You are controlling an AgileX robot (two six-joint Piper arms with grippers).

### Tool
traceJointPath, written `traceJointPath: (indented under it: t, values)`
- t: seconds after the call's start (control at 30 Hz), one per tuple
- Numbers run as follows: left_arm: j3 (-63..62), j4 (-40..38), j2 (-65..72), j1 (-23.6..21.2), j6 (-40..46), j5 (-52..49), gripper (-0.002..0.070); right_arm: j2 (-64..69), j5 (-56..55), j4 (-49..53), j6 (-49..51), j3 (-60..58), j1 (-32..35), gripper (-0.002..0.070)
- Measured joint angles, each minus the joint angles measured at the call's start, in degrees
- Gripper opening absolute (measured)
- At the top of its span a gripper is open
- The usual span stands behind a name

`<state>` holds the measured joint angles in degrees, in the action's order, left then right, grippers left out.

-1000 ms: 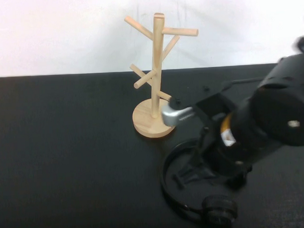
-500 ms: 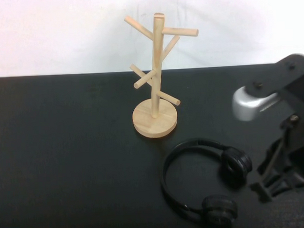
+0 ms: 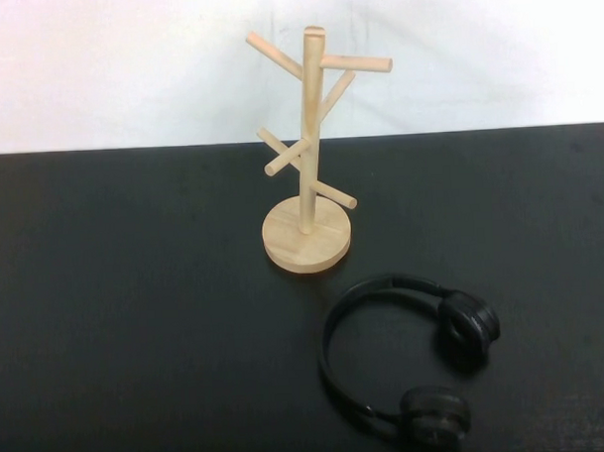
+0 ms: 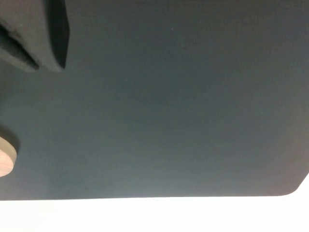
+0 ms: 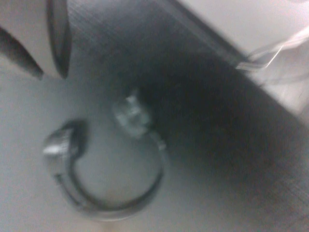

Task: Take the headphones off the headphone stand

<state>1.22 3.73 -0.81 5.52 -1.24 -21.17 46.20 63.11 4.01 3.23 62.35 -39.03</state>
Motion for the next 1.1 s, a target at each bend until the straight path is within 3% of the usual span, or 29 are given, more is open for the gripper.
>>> traceJointPath:
  t: [0.13, 0.33, 0.53, 0.6, 0.77, 1.1]
  values:
    - [0.00, 0.00, 0.00, 0.00, 0.00, 0.00, -0.0004, -9.86, -16.56, -5.42, -8.18, -15.33, 13.51, -0.0006]
    - [0.00, 0.00, 0.00, 0.00, 0.00, 0.00, -0.0004, -25.77, -50.20, -10.58, -8.27, -40.68, 31.79, -0.0007]
    - [0.00, 0.00, 0.00, 0.00, 0.00, 0.00, -0.0004, -39.06, -66.48, -12.12, -8.27, -59.54, 41.87, -0.0006]
    - [0.00, 0.00, 0.00, 0.00, 0.00, 0.00, -0.0004, -42.26, -68.69, -12.12, -8.27, -63.60, 42.75, -0.0006]
    - [0.00, 0.00, 0.00, 0.00, 0.00, 0.00, -0.0004, -48.49, -59.66, -10.36, -9.42, -63.88, 42.82, -0.0007]
    - [0.00, 0.00, 0.00, 0.00, 0.00, 0.00, -0.0004, -48.49, -43.64, -3.30, -7.56, -63.88, 42.82, -0.0007]
